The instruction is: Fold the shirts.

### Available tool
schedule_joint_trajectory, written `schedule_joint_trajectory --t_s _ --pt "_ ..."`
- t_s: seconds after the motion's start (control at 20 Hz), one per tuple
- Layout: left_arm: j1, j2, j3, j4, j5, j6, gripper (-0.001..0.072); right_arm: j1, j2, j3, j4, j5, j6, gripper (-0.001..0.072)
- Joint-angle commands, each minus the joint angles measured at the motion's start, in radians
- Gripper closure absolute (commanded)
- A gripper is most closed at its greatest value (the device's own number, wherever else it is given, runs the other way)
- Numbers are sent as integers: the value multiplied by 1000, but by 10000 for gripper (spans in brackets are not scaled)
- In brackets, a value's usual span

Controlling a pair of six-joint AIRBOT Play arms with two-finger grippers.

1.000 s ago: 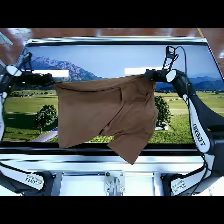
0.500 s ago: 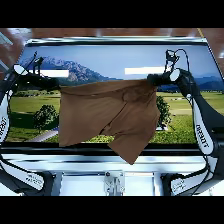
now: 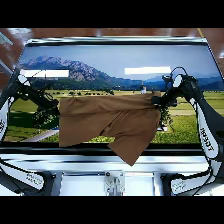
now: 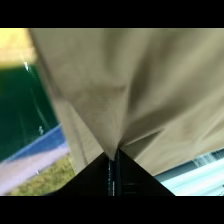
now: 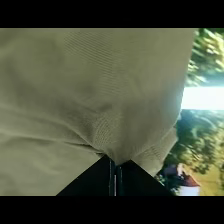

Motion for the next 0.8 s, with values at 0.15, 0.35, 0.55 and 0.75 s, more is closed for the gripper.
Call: schedule_joint_trajectory --t_s 0.15,0.35,0.55,0.75 --pt "-10 2 -34 -165 105 -43 214 -18 1 -11 68 -65 38 193" --pt "77 93 -14 -154 -25 -89 11 -67 93 5 -31 167 -64 155" --pt "211 373 -350 -82 -2 -26 47 -271 275 -124 -35 292 -97 155" --pt "333 557 -768 -127 155 83 37 -427 451 -345 126 210 -147 155"
